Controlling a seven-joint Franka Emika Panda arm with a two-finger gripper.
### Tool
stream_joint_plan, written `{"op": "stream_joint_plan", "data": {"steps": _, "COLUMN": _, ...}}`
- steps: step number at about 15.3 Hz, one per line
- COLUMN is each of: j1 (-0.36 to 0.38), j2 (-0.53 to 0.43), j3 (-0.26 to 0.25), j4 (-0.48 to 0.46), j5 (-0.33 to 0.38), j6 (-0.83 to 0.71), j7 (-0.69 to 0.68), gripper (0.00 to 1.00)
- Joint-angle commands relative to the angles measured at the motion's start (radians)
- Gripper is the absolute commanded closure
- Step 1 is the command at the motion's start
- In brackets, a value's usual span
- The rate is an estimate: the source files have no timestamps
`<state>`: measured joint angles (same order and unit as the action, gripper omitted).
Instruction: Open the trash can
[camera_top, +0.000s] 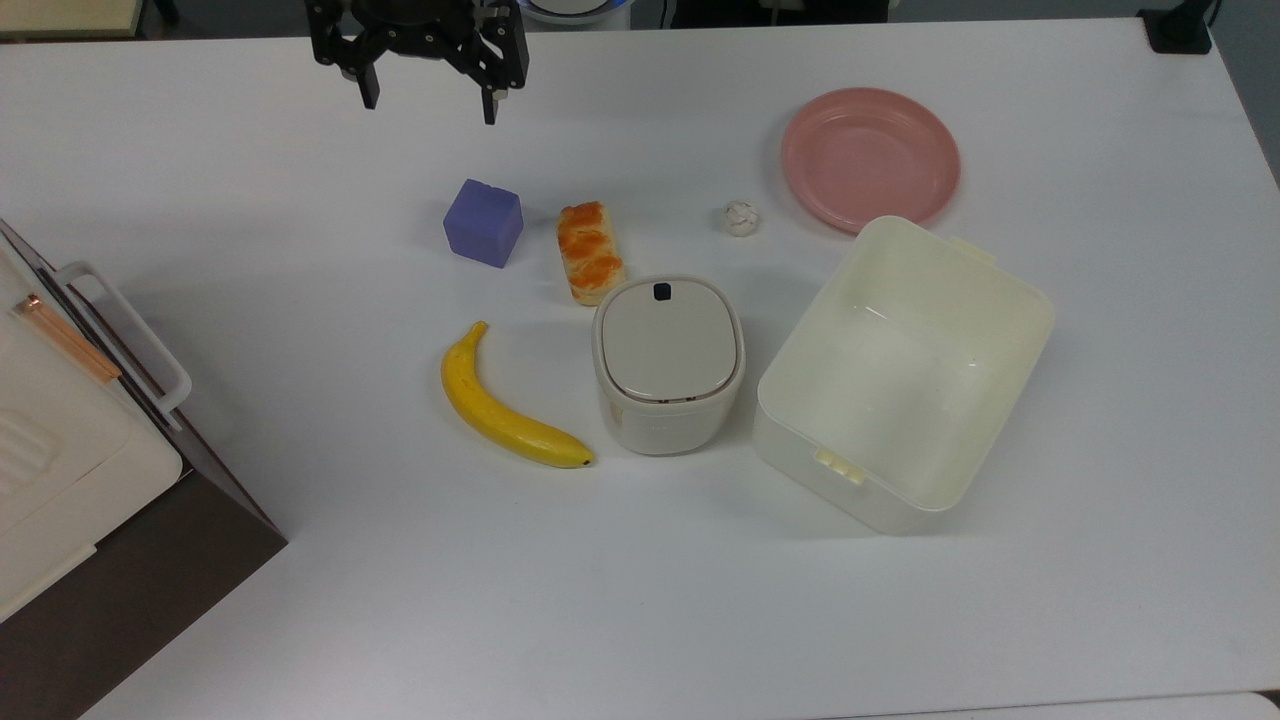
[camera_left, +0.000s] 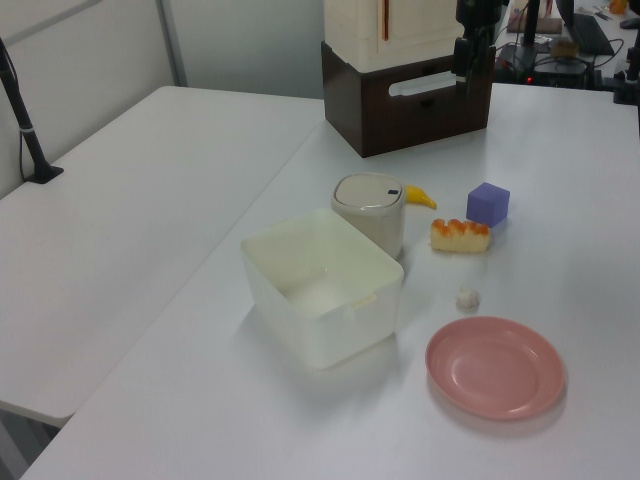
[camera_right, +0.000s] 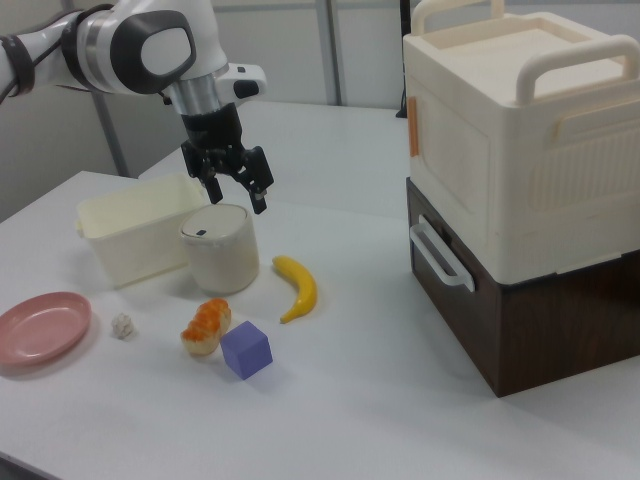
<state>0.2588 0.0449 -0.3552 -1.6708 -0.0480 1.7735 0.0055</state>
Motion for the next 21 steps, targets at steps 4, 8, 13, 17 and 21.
{"op": "stream_joint_plan", "data": {"steps": 4, "j1": -0.009, "j2": 0.001, "j3": 0.001, "j4": 0.022, "j5": 0.045, "j6": -0.031, "j7": -0.025, "gripper": 0.0}}
{"op": "stream_joint_plan", "data": {"steps": 8, "j1": -0.009, "j2": 0.003, "j3": 0.004, "j4": 0.02, "j5": 0.046, "j6": -0.031, "j7": -0.022, "gripper": 0.0}}
{"op": "stream_joint_plan", "data": {"steps": 13, "j1": -0.009, "j2": 0.004, "j3": 0.004, "j4": 0.02, "j5": 0.063, "j6": -0.029, "j7": -0.03, "gripper": 0.0}}
{"op": "stream_joint_plan", "data": {"steps": 17, "j1": -0.009, "j2": 0.004, "j3": 0.004, "j4": 0.02, "j5": 0.063, "j6": -0.029, "j7": -0.032, "gripper": 0.0}}
{"op": "stream_joint_plan", "data": {"steps": 21, "j1": -0.009, "j2": 0.007, "j3": 0.005, "j4": 0.019, "j5": 0.063, "j6": -0.028, "j7": -0.032, "gripper": 0.01}}
